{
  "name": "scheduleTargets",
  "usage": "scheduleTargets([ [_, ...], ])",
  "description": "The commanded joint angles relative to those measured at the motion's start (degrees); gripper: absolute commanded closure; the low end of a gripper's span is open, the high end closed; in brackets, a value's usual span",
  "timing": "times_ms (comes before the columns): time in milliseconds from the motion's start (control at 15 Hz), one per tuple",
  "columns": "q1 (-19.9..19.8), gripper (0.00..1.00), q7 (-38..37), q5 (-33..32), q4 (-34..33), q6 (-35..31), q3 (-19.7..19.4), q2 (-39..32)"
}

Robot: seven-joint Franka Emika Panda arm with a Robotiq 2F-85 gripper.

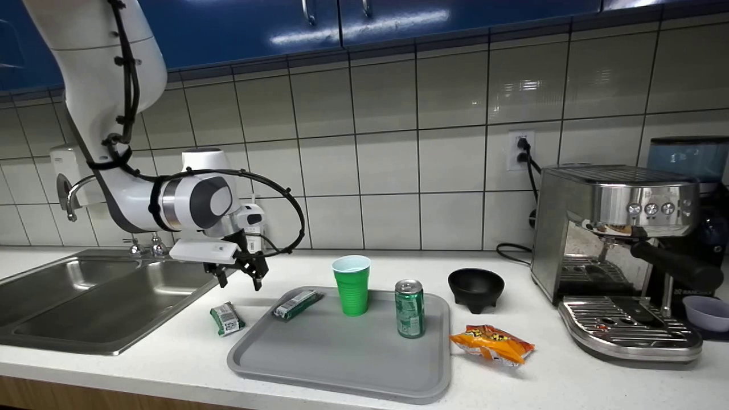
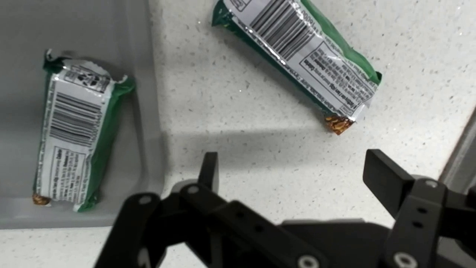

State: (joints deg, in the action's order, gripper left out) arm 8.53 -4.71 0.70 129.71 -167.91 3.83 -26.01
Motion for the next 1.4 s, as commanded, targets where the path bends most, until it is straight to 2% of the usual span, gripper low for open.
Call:
scheduleTargets([
  [0,-1.01,0.0,4.29,-1.44,1.44,1.81,1.59,1.79],
  [667,-3.9,0.0,16.17,-2.2,1.32,2.29,7.42,0.01],
  [1333,-5.37,0.0,23.49,-5.91,0.17,3.91,7.54,-2.4],
])
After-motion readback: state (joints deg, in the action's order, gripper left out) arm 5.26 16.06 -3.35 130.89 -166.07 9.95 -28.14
